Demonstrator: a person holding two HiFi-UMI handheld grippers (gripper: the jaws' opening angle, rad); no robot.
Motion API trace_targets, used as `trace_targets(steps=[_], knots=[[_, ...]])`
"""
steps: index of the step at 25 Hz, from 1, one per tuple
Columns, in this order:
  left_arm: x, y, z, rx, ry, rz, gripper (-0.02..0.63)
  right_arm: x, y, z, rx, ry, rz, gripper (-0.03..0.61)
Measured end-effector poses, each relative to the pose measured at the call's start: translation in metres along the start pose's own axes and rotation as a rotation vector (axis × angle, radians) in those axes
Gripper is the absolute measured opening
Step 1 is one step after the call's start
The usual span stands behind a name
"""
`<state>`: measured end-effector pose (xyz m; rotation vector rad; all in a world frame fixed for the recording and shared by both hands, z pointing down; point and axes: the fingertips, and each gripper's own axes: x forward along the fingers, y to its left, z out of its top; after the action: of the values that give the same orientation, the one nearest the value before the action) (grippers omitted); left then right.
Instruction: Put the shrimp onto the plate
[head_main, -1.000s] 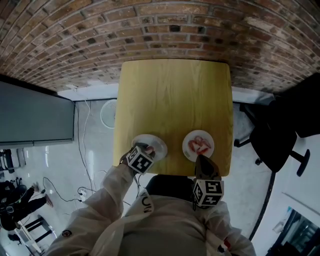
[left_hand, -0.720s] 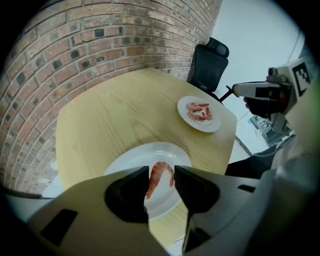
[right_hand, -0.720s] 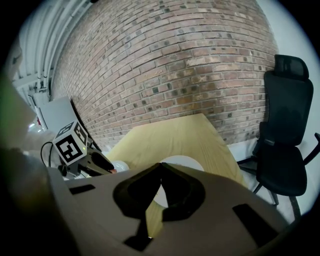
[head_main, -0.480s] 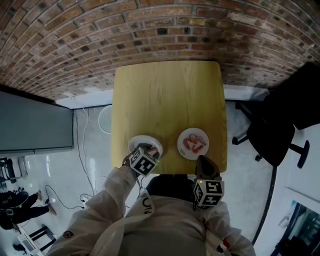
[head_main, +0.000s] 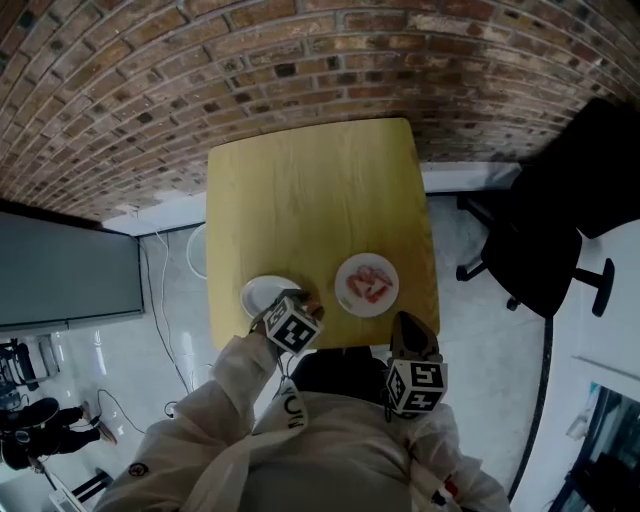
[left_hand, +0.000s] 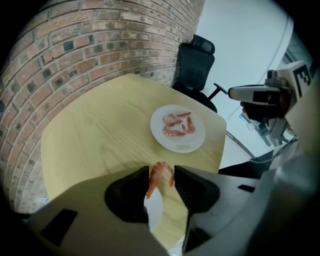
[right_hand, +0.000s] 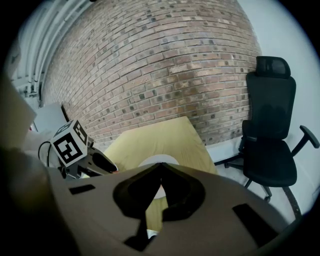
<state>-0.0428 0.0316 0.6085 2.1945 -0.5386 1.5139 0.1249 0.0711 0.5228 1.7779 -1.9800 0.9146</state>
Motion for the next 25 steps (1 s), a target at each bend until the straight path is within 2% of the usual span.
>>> trace_targets(steps=[9, 18, 25], knots=[[0.020, -0.023, 0.032, 0.065, 0.038, -0.023, 0.161, -0.012, -0.045, 0.001, 0.050, -0.005, -0.047, 0.023], [0.041, -0.038, 0.051, 0.091, 0.095, -0.023, 0.161, -0.018, -0.081, -0.001, 0.085, -0.005, -0.068, 0.023], [0.055, -0.047, 0.053, 0.109, 0.190, -0.020, 0.161, -0.020, -0.105, -0.003, 0.112, -0.006, -0.075, 0.023]])
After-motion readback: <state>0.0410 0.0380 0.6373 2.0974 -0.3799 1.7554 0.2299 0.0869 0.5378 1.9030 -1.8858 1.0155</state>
